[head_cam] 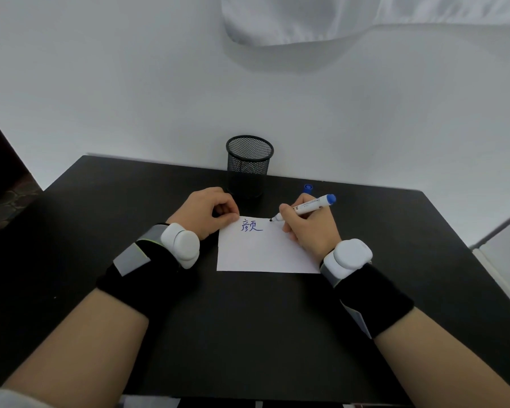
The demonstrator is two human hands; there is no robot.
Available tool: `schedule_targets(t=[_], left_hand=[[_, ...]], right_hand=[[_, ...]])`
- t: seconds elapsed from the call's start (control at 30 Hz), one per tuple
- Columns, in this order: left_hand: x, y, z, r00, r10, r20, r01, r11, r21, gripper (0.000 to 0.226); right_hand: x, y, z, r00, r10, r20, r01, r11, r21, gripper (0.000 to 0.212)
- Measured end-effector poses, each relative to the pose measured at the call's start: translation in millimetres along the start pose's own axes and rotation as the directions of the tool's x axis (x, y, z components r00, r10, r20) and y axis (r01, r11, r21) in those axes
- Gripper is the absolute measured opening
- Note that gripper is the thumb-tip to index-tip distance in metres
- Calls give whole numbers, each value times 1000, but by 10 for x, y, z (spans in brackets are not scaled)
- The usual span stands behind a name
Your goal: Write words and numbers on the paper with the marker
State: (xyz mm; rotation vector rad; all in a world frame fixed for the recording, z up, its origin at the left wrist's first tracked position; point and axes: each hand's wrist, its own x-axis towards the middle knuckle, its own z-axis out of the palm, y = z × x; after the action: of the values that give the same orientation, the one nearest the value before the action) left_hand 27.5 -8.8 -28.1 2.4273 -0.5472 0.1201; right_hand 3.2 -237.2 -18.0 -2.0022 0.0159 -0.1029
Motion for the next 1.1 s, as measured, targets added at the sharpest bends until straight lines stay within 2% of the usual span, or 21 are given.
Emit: schedule_targets(t=[0.33, 0.63, 0.87, 0.97, 1.1], left_hand=[[-1, -22, 17, 1000, -6, -13, 6, 1000, -21, 5], [3, -23, 16, 1000, -4, -8, 4, 1000, -22, 5], [-4, -14, 16, 1000, -8, -15, 8, 1000, -22, 4], [0, -12, 12, 1000, -16, -7, 16, 1000, -22, 4], [-3, -8, 13, 1000, -23, -2, 23, 999, -27, 5]], right_hand=[[-7, -2, 13, 999, -24, 30, 25, 999, -40, 23], [-7, -2, 19, 999, -15, -35, 14, 999, -45, 20], [-21, -5, 15, 999, -46, 20, 46, 999, -12, 21], [-21, -1, 21, 997, -58, 46, 60, 997, -48, 21], [-23, -1, 11, 997, -68, 28, 69, 996, -52, 21]])
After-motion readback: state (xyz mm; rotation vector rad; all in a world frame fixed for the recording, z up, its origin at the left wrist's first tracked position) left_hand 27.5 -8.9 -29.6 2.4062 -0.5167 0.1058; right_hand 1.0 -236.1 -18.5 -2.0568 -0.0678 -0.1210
